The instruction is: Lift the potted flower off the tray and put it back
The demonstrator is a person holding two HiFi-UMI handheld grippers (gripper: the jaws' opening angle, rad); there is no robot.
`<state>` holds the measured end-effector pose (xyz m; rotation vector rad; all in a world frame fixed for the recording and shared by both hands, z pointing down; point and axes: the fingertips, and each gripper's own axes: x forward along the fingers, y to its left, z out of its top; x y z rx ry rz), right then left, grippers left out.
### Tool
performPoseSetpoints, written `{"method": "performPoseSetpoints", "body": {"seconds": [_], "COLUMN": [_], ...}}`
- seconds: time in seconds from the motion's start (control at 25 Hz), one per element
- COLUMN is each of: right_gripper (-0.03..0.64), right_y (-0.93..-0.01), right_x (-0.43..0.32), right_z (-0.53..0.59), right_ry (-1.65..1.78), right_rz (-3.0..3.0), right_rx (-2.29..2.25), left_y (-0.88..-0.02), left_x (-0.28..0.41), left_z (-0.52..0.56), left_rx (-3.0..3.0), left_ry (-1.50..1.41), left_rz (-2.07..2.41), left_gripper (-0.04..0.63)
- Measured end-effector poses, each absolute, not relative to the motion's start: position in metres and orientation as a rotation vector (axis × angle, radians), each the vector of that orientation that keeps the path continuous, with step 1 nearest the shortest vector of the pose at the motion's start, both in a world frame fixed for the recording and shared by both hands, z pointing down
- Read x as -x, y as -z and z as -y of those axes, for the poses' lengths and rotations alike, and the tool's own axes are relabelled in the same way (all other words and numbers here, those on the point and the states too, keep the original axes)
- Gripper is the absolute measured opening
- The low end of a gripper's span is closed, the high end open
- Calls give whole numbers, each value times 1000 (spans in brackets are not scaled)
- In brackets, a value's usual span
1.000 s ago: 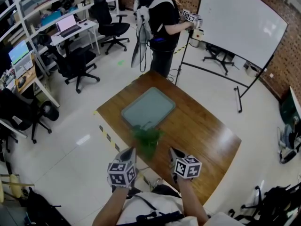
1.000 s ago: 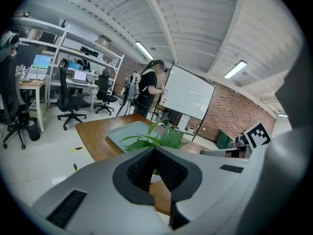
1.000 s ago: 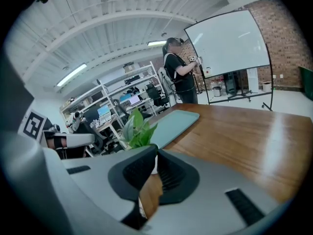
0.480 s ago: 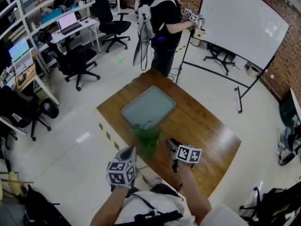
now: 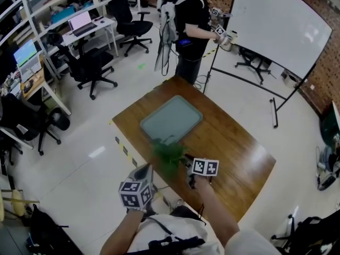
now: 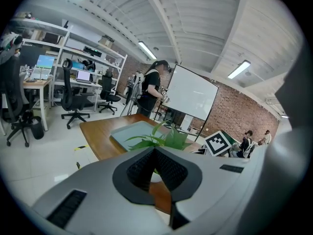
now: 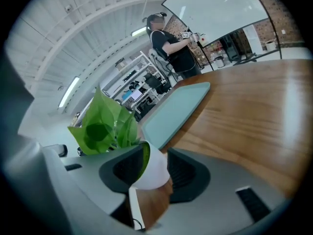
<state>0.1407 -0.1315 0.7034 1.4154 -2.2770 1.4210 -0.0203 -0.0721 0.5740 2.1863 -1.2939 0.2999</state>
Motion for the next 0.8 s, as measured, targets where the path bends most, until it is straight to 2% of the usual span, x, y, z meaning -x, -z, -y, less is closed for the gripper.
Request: {"method": "performPoseSetpoints", "body": {"seconds": [0.2, 0.44, 0.8], "right_gripper": [179, 89, 67], "right_y": [-713, -716, -716], "right_x": [-131, -126, -124], "right_z": [137, 138, 138], "right_ry": [-1452, -1461, -1431], "right_rz": [2273, 2263, 2229], "right_rx": [-1386, -1399, -1443], "left_y": [-576, -576, -578], "left_x": [25, 34, 36], "left_z": [73, 72, 74], "left_rx": [-2175, -2154, -2151], "left_ry": [-300, -289, -270], "left_rz": [1314, 1337, 1341], "left_gripper": [-5, -5, -5]}}
